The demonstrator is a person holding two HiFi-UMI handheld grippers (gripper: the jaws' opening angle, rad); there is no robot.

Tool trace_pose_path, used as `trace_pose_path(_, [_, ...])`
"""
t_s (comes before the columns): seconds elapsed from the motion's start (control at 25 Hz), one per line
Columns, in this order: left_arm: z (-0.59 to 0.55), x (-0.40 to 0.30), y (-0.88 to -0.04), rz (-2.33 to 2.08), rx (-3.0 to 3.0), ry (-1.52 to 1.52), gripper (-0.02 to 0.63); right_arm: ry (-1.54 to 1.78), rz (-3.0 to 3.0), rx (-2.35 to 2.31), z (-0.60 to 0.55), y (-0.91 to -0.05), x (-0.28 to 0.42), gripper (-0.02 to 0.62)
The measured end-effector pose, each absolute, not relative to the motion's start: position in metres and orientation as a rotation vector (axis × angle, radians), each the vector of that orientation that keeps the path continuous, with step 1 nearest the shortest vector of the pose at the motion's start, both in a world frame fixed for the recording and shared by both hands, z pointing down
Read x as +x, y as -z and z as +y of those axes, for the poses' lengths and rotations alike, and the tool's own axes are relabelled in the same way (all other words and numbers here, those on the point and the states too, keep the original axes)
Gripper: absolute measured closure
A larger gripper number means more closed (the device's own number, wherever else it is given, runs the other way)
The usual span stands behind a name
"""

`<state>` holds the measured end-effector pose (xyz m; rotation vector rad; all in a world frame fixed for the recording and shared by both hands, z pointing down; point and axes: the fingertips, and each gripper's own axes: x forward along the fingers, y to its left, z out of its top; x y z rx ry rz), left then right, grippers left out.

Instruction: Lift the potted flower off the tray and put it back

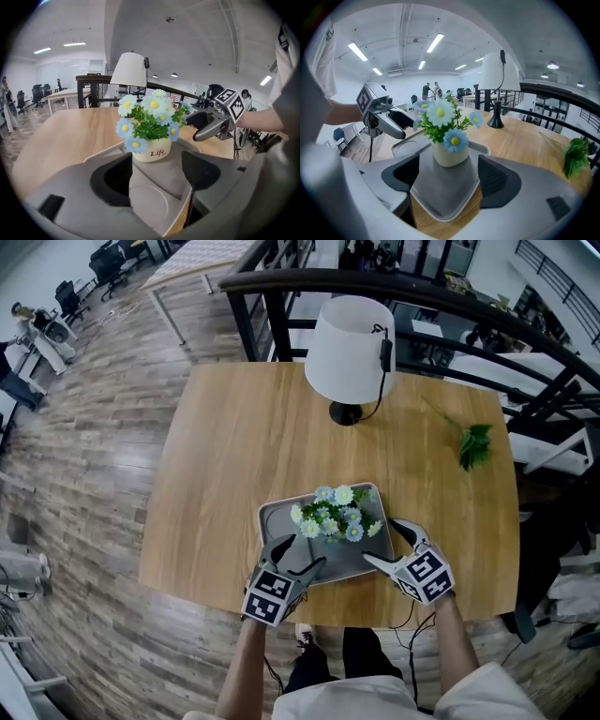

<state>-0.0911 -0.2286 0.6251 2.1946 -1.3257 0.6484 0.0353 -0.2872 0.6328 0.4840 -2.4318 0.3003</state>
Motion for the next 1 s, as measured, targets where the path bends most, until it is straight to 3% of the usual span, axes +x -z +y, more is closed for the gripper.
trace_pose_path(0.16, [-0.218, -0.091, -0.607, -1.328, 2.251, -0.664, 0.249, -0.250, -2.465, 0.584, -0.276, -0.600, 0.038, 0.208])
trace_pose_path(0.28, [-0.209, -0.091, -0.589, -1.345, 2.293, -0.674, 0.250, -0.194, -2.471, 0.657, -0.267, -0.575, 0.040, 0.270])
trace_pose_path(0.4, [-0.201, -0.091, -0.565, -1.366, 2.343, -0.649, 0.302, -0.183, -2.482, 0.709, -0.257, -0.550, 0.041, 0.325])
trace_pose_path(0.56, [-0.190, -0.094, -0.531, -1.396, 2.420, -0.578, 0.368, -0.209, -2.525, 0.789, -0.237, -0.515, 0.039, 0.345])
trace_pose_path(0.72, [-0.169, -0.097, -0.500, -1.417, 2.482, -0.542, 0.437, -0.245, -2.570, 0.850, -0.208, -0.482, 0.039, 0.426])
trace_pose_path(1.0, [-0.137, -0.085, -0.458, -1.437, 2.550, -0.436, 0.469, -0.204, -2.641, 0.950, -0.165, -0.434, 0.041, 0.477])
